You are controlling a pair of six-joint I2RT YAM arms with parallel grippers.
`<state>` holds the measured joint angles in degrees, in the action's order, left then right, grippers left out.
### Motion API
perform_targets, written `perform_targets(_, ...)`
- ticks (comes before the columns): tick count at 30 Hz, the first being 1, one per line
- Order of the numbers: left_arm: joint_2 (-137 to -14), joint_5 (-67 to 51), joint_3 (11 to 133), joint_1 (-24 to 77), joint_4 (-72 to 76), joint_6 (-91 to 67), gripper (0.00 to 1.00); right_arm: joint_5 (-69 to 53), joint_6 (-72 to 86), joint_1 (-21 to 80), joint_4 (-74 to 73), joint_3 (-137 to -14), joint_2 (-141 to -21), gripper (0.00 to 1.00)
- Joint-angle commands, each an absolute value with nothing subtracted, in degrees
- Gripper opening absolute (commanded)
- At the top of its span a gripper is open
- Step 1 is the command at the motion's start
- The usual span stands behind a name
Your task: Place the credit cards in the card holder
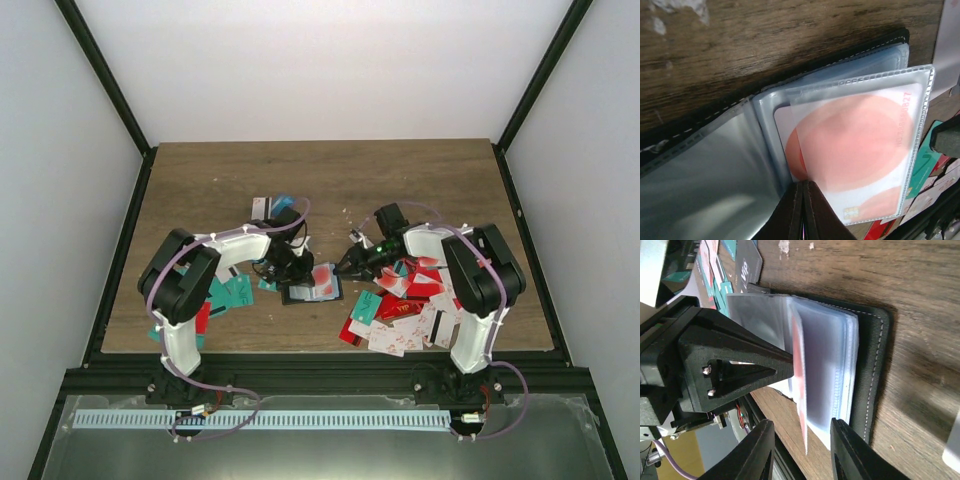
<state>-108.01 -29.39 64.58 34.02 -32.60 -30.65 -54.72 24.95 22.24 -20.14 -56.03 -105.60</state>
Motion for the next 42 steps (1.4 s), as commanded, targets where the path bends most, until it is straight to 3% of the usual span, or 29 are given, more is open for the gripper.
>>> perform_targets(1,-109.1,-27.1,65.2,34.2,-33.8,-29.5,0.04,-56.2,24.6,22.2,-19.8,-57.7,-107.4,0.34)
perform_targets(42,-107.2,-26.1,66.3,34.2,-33.8,-30.7,0.05,-56.6,23.9,27.1,-21.3,-62.9,-112.8,0.34)
